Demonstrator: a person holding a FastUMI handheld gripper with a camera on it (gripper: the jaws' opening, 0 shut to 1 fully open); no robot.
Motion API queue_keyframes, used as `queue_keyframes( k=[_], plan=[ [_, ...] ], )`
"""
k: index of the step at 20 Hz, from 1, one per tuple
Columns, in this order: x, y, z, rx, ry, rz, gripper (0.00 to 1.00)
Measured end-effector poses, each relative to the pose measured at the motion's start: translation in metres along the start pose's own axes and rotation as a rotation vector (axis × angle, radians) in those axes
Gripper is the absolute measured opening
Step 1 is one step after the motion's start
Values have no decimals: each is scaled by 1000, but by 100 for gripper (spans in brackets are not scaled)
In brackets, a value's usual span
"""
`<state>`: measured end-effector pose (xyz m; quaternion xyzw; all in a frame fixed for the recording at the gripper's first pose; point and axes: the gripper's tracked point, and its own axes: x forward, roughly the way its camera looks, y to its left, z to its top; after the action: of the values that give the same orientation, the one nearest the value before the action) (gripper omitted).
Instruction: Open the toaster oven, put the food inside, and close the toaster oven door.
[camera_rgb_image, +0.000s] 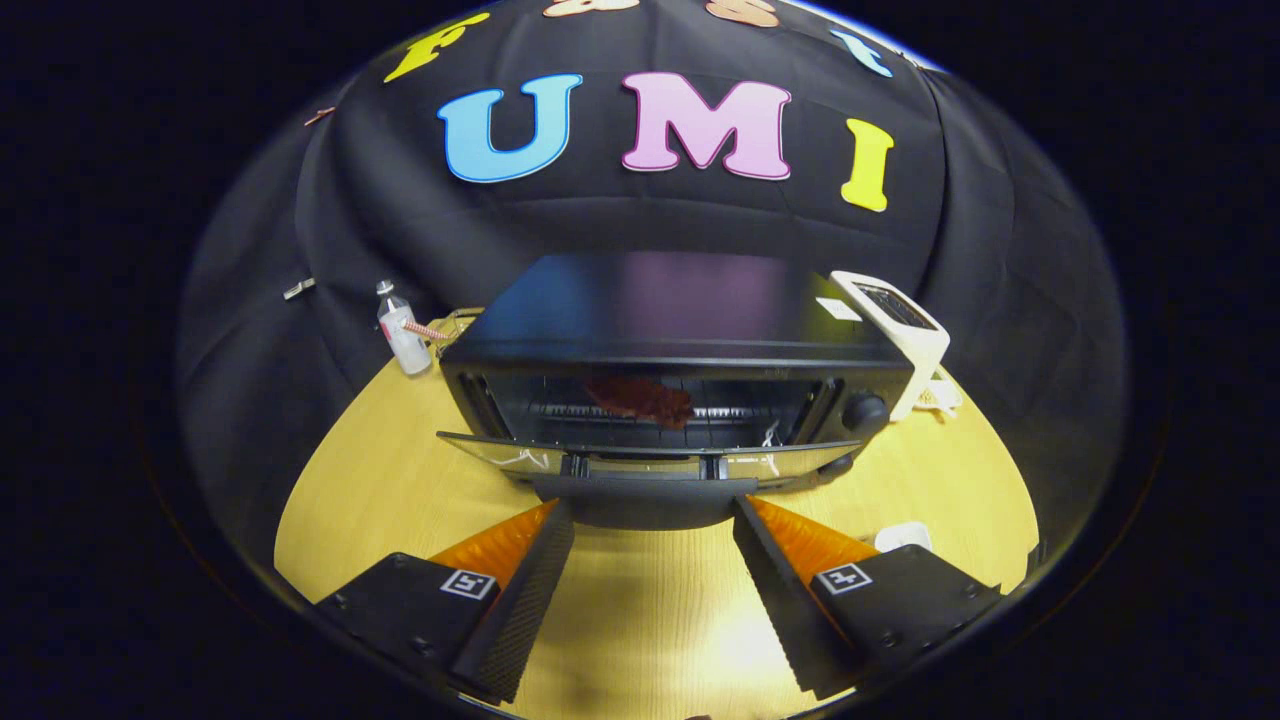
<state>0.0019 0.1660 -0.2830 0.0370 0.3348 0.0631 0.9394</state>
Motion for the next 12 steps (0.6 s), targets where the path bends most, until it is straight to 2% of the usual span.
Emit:
queue_keyframes(
  k=[6,12],
  plan=[
    [10,-2,47,-30,-68,-11,99],
    [-20,-3,55,-121,-142,5,98]
  ],
)
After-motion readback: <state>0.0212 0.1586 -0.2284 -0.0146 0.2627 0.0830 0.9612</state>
